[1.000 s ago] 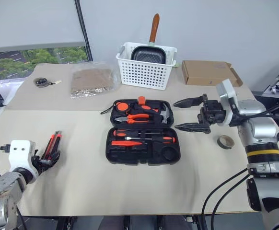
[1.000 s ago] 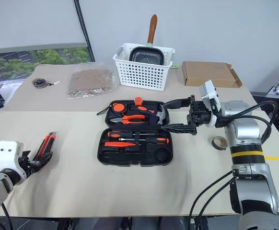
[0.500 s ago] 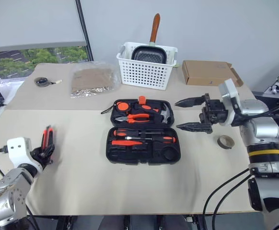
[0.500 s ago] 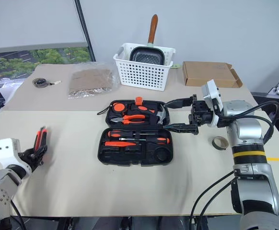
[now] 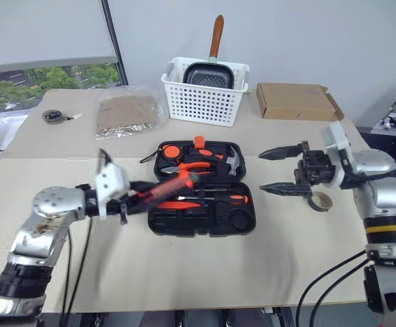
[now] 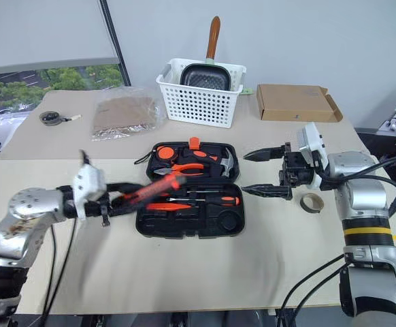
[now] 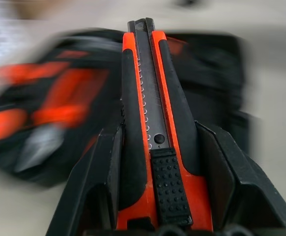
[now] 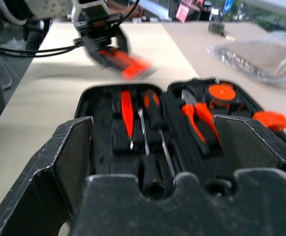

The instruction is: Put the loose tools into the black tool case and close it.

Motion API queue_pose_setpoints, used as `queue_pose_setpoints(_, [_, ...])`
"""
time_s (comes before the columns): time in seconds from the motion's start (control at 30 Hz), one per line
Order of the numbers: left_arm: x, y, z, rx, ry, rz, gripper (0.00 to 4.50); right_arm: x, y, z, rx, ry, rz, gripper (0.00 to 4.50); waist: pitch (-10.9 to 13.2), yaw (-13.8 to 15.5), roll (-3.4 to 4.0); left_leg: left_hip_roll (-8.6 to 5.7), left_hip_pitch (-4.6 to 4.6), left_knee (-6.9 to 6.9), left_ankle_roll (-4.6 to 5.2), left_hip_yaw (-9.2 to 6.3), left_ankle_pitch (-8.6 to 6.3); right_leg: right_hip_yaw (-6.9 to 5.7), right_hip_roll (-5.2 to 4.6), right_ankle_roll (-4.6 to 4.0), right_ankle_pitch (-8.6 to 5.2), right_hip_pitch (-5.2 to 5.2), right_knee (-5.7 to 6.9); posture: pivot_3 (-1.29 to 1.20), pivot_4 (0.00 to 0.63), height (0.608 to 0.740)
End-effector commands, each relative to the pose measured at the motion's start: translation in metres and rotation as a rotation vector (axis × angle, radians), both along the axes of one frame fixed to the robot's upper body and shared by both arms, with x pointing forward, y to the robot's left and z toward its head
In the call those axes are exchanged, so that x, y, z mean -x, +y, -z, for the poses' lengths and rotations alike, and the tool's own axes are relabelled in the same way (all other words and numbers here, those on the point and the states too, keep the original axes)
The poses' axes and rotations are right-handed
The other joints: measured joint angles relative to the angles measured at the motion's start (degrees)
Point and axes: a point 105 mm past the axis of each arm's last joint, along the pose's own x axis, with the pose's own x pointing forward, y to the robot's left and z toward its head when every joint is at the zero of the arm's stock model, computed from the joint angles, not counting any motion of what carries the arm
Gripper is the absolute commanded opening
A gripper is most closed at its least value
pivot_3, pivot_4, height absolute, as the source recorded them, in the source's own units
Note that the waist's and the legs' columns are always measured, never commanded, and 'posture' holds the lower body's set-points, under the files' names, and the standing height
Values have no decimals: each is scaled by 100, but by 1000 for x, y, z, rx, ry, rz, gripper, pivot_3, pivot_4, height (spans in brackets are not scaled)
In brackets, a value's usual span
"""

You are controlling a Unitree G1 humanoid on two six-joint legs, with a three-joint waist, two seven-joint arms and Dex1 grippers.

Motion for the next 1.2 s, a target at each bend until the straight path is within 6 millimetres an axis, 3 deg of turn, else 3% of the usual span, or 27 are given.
queue_pose_setpoints(0.03, [0, -15, -2, -91, -10, 145, 1783, 10, -7, -8, 26, -62, 13, 4500, 0, 14, 0, 1, 0, 1, 34, -1, -20, -1, 0, 15, -9, 1, 1, 0, 150, 700])
queue_pose_setpoints(0.2, [-14, -27, 1, -203, 7, 163, 1783, 17, -16, -4, 53, -59, 57, 4500, 0, 34, 0, -2, 0, 10, 47, -2, -17, 1, -4, 24, -8, 7, 1, 0, 150, 700])
queue_pose_setpoints(0.57, [-12, -38, 22, -298, 90, 236, 1783, 32, -25, 4, 65, -19, 79, 4500, 0, 41, 0, -1, 0, 11, 58, -3, -17, 4, -2, 29, -10, 7, 5, 0, 150, 700])
queue_pose_setpoints(1.03, [-23, -52, 32, -260, 82, 172, 1783, 39, -25, 2, 53, -14, 80, 4500, 0, 49, 1, -2, 2, 22, 72, -6, -23, 8, -10, 36, -7, 15, 0, 0, 150, 700])
queue_pose_setpoints(1.2, [-17, -53, 37, -258, 114, 190, 1783, 40, -24, -1, 51, -15, 76, 4500, 0, 78, 1, -2, 2, 26, 73, -6, -23, 8, -10, 35, -5, 16, 0, 0, 150, 700])
